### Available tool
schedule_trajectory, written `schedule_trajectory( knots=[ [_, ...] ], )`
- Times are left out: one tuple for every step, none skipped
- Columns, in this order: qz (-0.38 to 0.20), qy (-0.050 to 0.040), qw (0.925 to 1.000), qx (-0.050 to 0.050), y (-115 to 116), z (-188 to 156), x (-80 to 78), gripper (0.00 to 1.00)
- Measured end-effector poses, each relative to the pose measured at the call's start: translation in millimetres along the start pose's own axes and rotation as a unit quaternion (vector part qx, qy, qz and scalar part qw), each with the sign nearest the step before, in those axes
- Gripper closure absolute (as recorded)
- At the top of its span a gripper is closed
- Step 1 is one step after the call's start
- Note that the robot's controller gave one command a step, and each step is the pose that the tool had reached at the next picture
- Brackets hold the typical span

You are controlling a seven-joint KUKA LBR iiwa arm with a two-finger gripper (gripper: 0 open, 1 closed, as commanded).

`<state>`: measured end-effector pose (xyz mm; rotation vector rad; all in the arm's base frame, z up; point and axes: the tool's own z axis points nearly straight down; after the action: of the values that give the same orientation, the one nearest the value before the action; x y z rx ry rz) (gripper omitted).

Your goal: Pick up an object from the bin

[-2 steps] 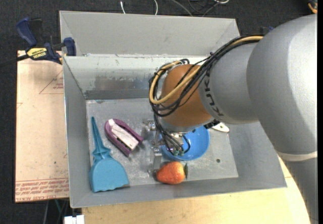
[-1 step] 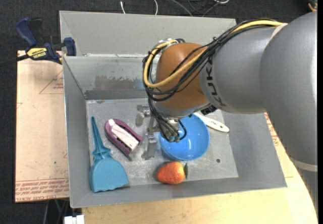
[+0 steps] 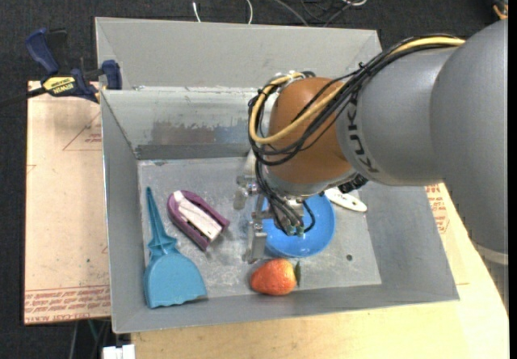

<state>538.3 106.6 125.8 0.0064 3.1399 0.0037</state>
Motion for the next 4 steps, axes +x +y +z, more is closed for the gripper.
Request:
schedule_trajectory(
  knots=[
    [0.026,-0.0042,0.9996,-0.003,-54.3,16.4,-53.5,0.00],
    [-0.027,0.0023,0.9996,-0.004,-9.2,55.8,11.9,0.00],
    [0.096,-0.0081,0.9954,-0.004,-42.6,55.1,-47.3,0.00],
    [0.026,-0.0017,0.9997,-0.004,-51.7,-39.1,-40.5,0.00]
  ],
)
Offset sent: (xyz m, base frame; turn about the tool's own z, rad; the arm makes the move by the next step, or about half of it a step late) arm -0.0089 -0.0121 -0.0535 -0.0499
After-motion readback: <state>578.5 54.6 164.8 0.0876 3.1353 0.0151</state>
